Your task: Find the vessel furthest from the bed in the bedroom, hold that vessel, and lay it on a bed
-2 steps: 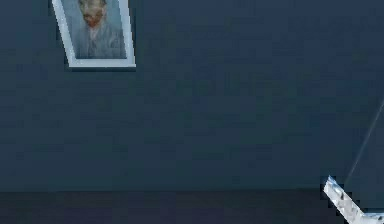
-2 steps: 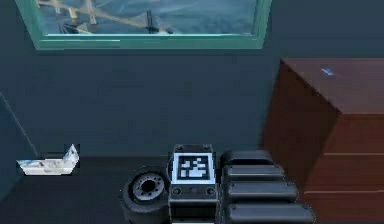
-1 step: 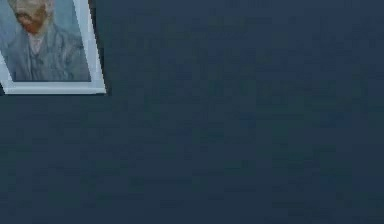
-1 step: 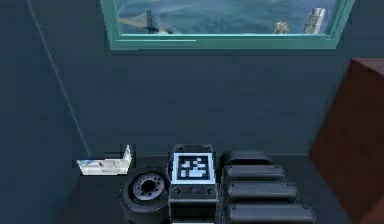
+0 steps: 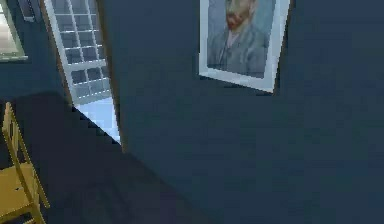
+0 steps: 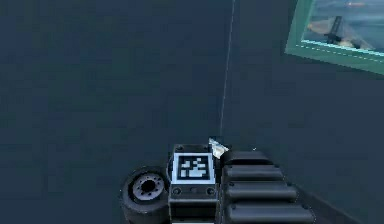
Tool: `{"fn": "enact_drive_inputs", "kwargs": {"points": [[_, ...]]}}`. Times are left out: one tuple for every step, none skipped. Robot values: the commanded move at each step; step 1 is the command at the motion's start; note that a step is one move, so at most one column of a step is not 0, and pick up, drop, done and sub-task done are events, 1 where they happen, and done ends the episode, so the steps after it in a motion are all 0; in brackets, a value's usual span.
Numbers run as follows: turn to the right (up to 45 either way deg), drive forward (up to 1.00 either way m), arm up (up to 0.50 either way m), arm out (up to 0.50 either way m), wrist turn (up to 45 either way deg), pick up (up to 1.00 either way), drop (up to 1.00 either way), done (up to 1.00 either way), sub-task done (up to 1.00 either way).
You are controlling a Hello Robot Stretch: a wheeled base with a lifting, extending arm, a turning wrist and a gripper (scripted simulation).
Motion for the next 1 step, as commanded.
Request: {"fn": "enact_drive_inputs", "kwargs": {"points": [[-36.0, 0.0, 0.0, 0.0, 0.0, 0.0, 0.0, 0.0, 0.0]]}}
